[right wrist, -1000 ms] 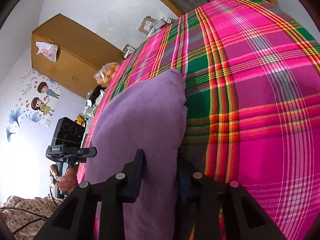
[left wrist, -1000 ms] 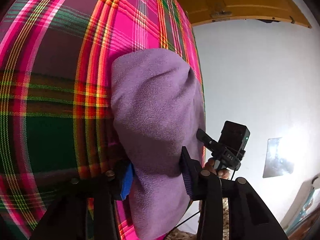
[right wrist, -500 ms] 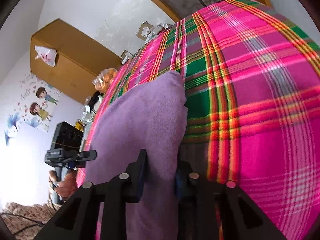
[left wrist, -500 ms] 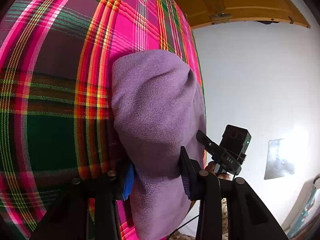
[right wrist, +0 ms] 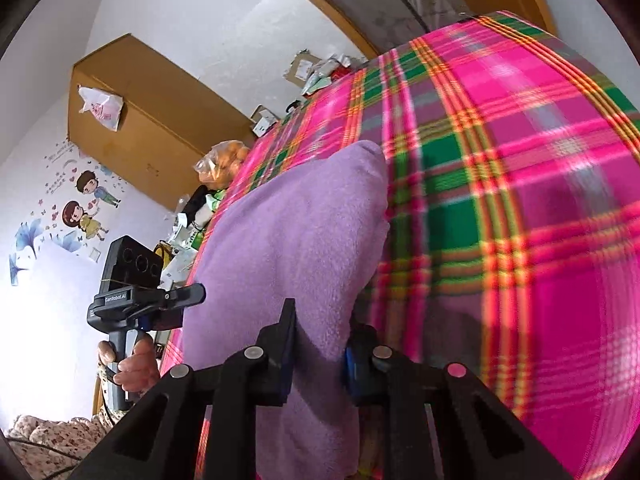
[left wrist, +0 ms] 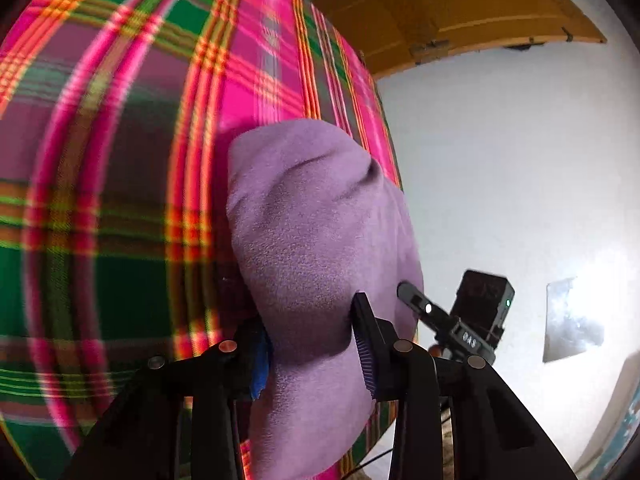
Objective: Fold clothes
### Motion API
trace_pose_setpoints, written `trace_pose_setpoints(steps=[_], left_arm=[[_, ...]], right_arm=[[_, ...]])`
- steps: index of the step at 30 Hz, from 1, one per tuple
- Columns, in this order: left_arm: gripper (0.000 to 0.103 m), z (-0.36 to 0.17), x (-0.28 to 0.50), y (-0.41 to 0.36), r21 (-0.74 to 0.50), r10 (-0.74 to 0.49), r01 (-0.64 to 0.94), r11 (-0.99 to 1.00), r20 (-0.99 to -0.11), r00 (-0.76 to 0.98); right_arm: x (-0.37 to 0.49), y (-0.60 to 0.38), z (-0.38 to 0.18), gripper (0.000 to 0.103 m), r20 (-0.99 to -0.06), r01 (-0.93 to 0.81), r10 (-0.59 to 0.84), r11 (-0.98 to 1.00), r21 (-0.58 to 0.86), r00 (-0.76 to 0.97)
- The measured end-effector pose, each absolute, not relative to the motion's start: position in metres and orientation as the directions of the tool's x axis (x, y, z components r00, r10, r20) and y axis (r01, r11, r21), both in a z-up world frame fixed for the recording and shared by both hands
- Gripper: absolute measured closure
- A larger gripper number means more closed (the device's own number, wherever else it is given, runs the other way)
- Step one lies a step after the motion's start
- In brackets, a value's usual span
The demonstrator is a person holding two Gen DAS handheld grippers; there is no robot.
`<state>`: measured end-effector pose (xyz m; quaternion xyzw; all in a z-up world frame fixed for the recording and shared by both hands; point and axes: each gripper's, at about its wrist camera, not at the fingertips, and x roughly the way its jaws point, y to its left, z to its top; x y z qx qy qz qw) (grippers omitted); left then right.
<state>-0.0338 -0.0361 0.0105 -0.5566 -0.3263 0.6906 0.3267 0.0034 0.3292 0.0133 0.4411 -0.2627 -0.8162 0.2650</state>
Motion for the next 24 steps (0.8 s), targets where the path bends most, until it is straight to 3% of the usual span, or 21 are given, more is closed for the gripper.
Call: trace_pose_setpoints(steps=[24], left_arm=[[0.065,0.027,-0.135,-0.121,-0.695,0.635,0.0,-0.719,-0.657,-0.407]], right_arm=[[-0.119,0.219,0.024,0.083,-0.589,0.291,-0.675,-0.73,0.618,-0.444]])
